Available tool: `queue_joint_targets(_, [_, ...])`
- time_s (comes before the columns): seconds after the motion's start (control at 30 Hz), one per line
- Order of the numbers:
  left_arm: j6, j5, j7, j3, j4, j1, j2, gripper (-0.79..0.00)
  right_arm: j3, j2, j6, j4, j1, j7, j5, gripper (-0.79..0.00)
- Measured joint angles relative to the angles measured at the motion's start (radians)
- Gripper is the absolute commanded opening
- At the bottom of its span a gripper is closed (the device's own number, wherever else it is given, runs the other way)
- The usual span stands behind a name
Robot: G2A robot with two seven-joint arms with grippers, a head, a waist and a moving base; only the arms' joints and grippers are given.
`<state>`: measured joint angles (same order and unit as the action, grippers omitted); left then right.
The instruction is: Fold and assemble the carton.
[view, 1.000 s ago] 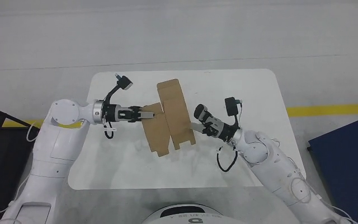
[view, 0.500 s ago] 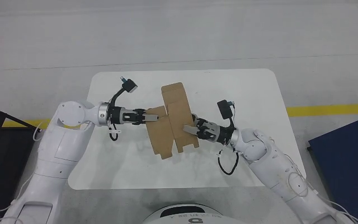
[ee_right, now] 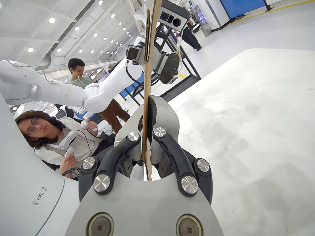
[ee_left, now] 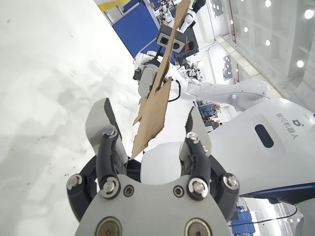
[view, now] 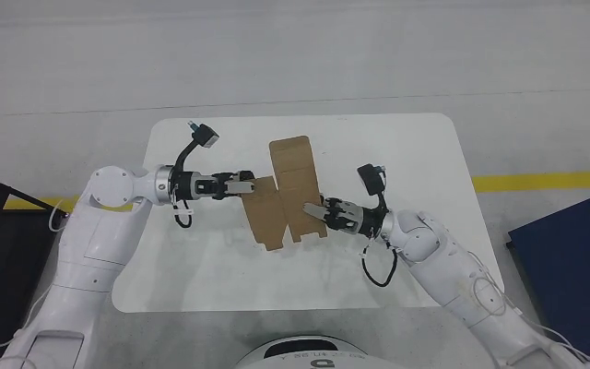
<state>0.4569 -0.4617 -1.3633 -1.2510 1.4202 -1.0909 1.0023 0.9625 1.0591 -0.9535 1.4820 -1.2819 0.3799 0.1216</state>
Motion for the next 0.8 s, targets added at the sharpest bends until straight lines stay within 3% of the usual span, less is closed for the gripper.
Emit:
queue_joint_targets(0.17, [-0.009, -0.024, -0.008, 0.019, -0.007, 0.008, 0.001, -0.785, -0.011, 0.001, 0.008, -0.011, 0.009, 0.031, -0.037, -0.785])
queue_joint_targets(0.53, [0.010, 0.005, 0.010, 0.045, -0.009, 0.015, -0.005, -0.785, -0.030, 0.008, 0.042, -0.029, 0.033, 0.068, -0.072, -0.785])
queue_joint_targets(0.57, [0.013, 0.007, 0.013, 0.045, -0.011, 0.015, -0.006, -0.785, -0.031, 0.009, 0.045, -0.029, 0.034, 0.071, -0.071, -0.453])
queue_joint_targets(0.6, [0.015, 0.010, 0.015, 0.045, -0.012, 0.016, -0.007, -0.785, -0.032, 0.009, 0.047, -0.028, 0.035, 0.073, -0.070, 0.000])
queue_joint_targets(0.8, [0.040, 0.069, 0.047, 0.036, -0.015, 0.014, -0.013, -0.785, -0.001, 0.011, 0.087, -0.029, 0.031, 0.016, -0.024, 0.000])
